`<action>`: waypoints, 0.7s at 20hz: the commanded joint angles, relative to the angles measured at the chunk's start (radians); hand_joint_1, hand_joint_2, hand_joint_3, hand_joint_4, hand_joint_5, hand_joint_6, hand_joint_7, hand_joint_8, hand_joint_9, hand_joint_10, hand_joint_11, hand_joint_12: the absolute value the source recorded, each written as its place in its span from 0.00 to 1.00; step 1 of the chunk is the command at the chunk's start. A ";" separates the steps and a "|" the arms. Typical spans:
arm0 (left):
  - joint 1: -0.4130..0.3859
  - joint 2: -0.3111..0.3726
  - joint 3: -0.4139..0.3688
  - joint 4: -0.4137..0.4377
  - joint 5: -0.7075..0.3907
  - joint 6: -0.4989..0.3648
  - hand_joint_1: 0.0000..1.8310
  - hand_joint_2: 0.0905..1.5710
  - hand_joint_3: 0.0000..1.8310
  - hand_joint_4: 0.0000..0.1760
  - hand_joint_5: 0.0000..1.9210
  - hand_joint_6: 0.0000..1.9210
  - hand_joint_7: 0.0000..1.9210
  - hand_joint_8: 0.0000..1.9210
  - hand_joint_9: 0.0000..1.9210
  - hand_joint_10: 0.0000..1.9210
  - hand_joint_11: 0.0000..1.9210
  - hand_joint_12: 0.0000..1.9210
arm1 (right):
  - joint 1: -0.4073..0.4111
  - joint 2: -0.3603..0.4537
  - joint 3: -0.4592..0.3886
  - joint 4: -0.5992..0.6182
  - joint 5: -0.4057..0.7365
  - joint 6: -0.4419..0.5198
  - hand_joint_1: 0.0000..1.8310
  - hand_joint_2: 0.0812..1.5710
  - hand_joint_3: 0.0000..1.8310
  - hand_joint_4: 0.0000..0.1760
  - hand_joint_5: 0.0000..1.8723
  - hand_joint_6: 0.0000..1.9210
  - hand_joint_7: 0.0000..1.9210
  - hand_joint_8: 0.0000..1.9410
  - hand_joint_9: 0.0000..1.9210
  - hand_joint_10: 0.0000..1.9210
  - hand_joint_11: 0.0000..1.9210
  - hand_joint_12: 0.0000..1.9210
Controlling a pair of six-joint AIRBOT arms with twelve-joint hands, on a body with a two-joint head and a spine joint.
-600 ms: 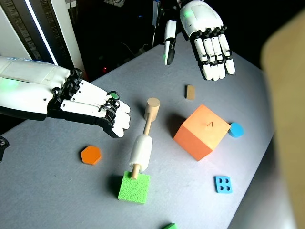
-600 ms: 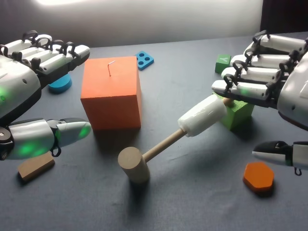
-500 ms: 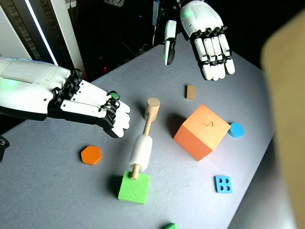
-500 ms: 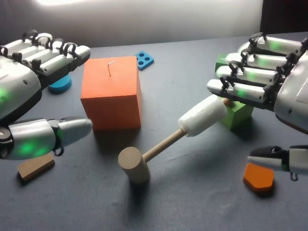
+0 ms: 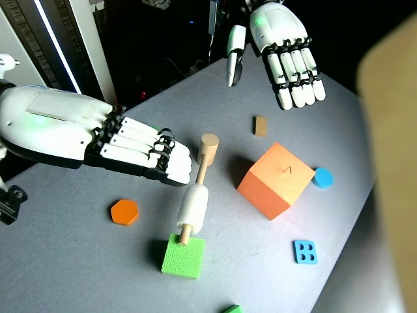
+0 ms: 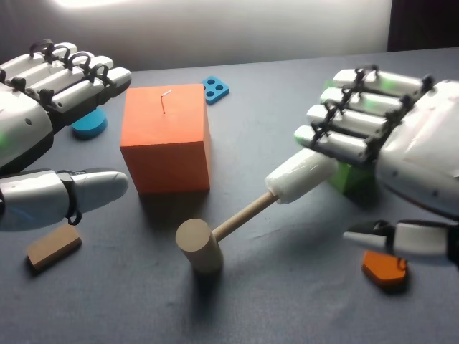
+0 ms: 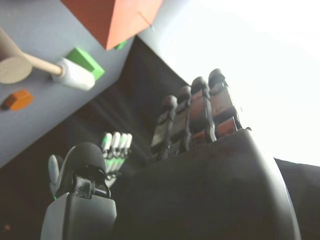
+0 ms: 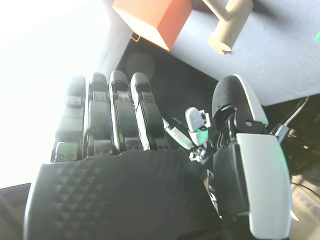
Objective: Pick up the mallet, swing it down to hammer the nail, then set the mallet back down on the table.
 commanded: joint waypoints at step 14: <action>0.065 -0.019 0.171 0.364 -0.137 -0.322 0.00 0.82 0.01 0.00 0.00 0.00 0.00 0.00 0.00 0.00 0.00 0.00 | 0.170 -0.294 0.194 0.959 0.046 -0.648 0.78 0.64 0.00 0.00 0.00 0.00 0.00 0.00 0.00 0.00 0.00 0.00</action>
